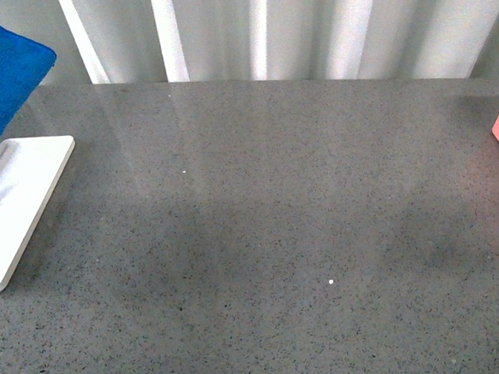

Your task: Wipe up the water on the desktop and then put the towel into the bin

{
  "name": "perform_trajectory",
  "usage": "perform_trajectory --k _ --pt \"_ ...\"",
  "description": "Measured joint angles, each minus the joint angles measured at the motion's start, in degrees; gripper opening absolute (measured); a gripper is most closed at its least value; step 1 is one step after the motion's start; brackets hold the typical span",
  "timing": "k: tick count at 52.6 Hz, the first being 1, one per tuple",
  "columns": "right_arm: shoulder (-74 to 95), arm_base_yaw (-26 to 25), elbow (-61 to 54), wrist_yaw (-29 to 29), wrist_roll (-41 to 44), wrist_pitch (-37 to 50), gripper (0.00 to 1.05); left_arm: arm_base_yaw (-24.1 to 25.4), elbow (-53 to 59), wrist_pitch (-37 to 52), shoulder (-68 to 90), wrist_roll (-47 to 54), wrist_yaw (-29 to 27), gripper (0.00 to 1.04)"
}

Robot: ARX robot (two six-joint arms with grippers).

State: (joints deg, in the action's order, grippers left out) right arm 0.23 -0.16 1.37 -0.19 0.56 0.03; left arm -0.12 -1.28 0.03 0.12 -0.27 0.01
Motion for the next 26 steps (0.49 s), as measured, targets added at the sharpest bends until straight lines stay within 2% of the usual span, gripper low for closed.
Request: perform_trajectory --k 26 --pt "0.0 0.0 0.0 0.0 0.0 0.0 0.98 0.0 0.0 0.0 0.0 0.0 0.0 0.98"
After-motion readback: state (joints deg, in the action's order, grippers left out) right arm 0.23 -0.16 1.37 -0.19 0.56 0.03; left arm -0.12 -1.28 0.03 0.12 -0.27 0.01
